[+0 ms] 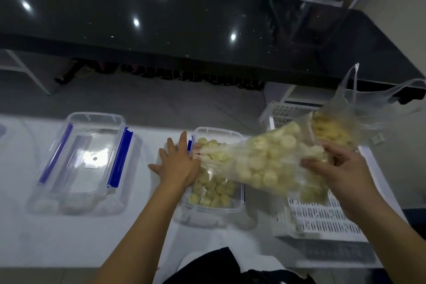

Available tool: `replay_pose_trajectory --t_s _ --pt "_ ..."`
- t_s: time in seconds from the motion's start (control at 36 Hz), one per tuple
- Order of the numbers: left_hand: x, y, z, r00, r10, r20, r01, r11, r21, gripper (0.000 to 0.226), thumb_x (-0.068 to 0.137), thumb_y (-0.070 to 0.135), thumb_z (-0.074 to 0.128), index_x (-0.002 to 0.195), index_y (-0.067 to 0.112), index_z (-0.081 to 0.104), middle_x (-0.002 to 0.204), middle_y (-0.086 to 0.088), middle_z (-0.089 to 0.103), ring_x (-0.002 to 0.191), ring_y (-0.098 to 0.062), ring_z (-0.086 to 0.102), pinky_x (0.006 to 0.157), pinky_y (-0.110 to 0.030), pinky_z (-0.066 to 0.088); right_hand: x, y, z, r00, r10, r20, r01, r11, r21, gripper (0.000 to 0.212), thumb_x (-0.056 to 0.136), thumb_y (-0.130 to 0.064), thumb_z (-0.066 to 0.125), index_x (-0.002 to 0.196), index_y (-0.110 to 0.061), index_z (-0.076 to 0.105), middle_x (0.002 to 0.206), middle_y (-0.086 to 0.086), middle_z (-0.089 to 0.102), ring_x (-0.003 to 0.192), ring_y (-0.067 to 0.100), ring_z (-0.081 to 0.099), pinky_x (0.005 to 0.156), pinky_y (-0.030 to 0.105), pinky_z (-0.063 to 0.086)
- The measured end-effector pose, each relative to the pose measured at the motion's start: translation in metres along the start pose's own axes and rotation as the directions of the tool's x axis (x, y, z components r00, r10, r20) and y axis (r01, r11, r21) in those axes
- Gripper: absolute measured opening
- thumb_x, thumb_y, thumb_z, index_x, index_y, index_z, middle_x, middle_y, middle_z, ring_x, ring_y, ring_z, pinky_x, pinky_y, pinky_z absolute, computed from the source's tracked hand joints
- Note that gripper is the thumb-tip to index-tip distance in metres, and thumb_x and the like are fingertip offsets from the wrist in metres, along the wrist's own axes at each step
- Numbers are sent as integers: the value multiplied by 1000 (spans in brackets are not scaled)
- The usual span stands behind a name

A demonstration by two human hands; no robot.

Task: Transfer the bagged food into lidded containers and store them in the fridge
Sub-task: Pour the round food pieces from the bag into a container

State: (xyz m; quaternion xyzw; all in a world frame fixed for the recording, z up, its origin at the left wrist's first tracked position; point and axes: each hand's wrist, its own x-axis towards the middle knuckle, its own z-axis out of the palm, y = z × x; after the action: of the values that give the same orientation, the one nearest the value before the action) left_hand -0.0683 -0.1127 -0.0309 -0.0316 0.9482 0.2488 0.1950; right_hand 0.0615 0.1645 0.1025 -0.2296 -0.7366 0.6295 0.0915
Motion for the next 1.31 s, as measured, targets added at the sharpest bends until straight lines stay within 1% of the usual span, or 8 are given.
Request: replay_pose_trajectory --t_s 0.36,0.47,0.58,0.81,0.94,1.06,1.17,1.31 --pt "1 0 4 1000 5 -6 -5 1000 20 64 101 60 25 156 43 -1 169 -4 0 153 -40 4 112 -75 10 12 -21 3 997 -71 -35 72 997 24 43 72 -7 79 112 -23 75 99 3 77 80 24 76 55 33 60" --pt "3 0 4 1000 2 -24 -2 999 34 65 99 56 31 156 42 1 169 -3 3 153 -39 8 111 -74 13 13 -27 16 996 -92 3 92 993 -71 48 74 -8 81 118 -24 72 103 -2 76 91 20 74 70 37 61" --pt "2 0 5 1000 0 -29 1 1000 25 63 101 60 25 156 42 1 169 -3 3 153 -39 7 111 -74 11 15 -41 16 991 -120 -51 118 993 -31 42 77 -7 80 112 -28 75 97 -1 77 82 21 75 55 37 60" --pt "-2 -3 1 999 17 -49 -19 998 -58 65 100 61 28 157 38 7 169 -3 5 154 -35 6 114 -72 9 17 -50 23 989 -145 -1 144 989 -40 38 73 -12 81 107 -26 76 91 1 77 78 23 75 53 36 59" --pt "-12 -13 -13 982 149 -117 -170 964 -202 80 93 58 54 158 35 13 169 -2 10 155 -28 5 121 -60 15 17 -48 32 982 -162 100 173 978 -116 41 75 -13 82 113 -28 74 100 2 77 87 23 75 69 42 62" --pt "-21 -24 -41 935 351 51 -334 921 -201 95 83 56 72 155 48 10 169 6 1 155 -21 -4 123 -53 12 19 -53 39 979 -185 87 195 973 -122 41 75 -12 83 111 -30 75 98 -1 77 86 18 75 72 36 60" --pt "-29 -17 -81 844 503 189 -404 826 -393 91 73 60 79 131 80 13 163 24 11 149 -7 14 115 -42 30 15 -56 50 959 -231 163 256 953 -160 39 78 -9 82 103 -38 75 92 -10 77 80 10 73 63 19 56" --pt "-26 27 -111 796 599 87 -398 626 -671 82 65 68 78 137 67 39 148 30 37 138 -4 36 107 -33 39 10 -61 61 947 -251 203 294 929 -226 44 76 -11 83 103 -44 72 94 -13 75 82 8 72 67 24 59"
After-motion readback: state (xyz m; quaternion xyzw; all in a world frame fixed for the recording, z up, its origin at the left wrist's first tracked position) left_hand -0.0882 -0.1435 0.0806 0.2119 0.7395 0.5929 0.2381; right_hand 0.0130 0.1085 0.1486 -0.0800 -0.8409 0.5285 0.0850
